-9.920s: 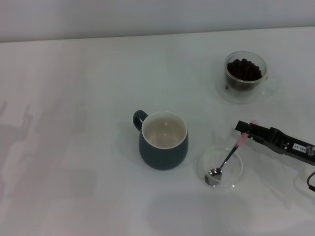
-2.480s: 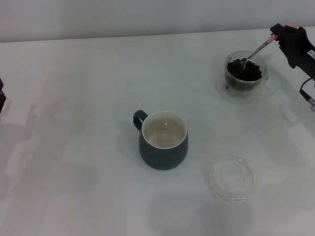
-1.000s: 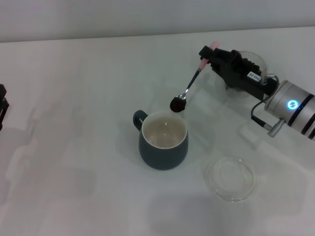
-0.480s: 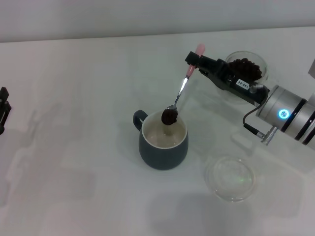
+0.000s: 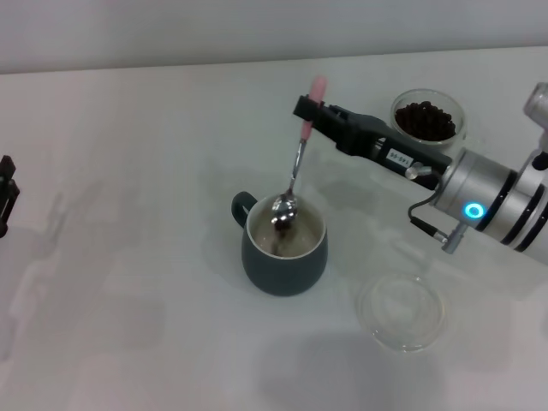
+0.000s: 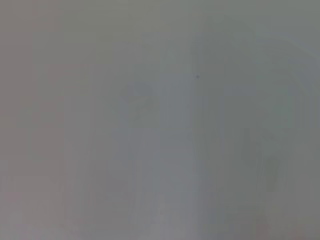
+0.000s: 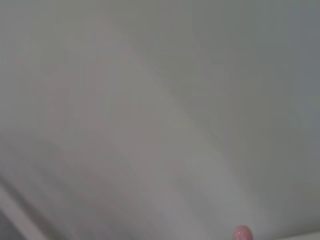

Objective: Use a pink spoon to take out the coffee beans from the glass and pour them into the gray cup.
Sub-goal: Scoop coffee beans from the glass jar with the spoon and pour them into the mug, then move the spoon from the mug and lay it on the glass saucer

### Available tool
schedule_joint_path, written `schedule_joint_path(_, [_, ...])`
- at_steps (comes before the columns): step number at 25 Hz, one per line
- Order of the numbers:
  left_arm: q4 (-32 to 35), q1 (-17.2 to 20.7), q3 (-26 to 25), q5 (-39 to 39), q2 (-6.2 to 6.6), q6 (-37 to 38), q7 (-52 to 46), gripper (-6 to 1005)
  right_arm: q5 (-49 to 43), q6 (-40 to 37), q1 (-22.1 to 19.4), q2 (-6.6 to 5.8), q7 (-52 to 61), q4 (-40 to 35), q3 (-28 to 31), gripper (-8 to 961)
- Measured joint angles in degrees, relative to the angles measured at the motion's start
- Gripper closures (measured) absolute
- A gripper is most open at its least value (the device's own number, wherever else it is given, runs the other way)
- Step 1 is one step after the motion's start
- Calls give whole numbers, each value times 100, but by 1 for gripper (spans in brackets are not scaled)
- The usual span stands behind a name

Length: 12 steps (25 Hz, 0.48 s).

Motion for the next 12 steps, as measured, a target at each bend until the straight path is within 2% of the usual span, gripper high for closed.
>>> schedule_joint_path(5, [-9,8,72,0,-7,-2,0,406,-32,236,116,0,-317,131,-3,808])
schedule_joint_path(12, [-10,32,115,-12,-9,-1,0,406,-37,641,-92,0,76,77,5,808])
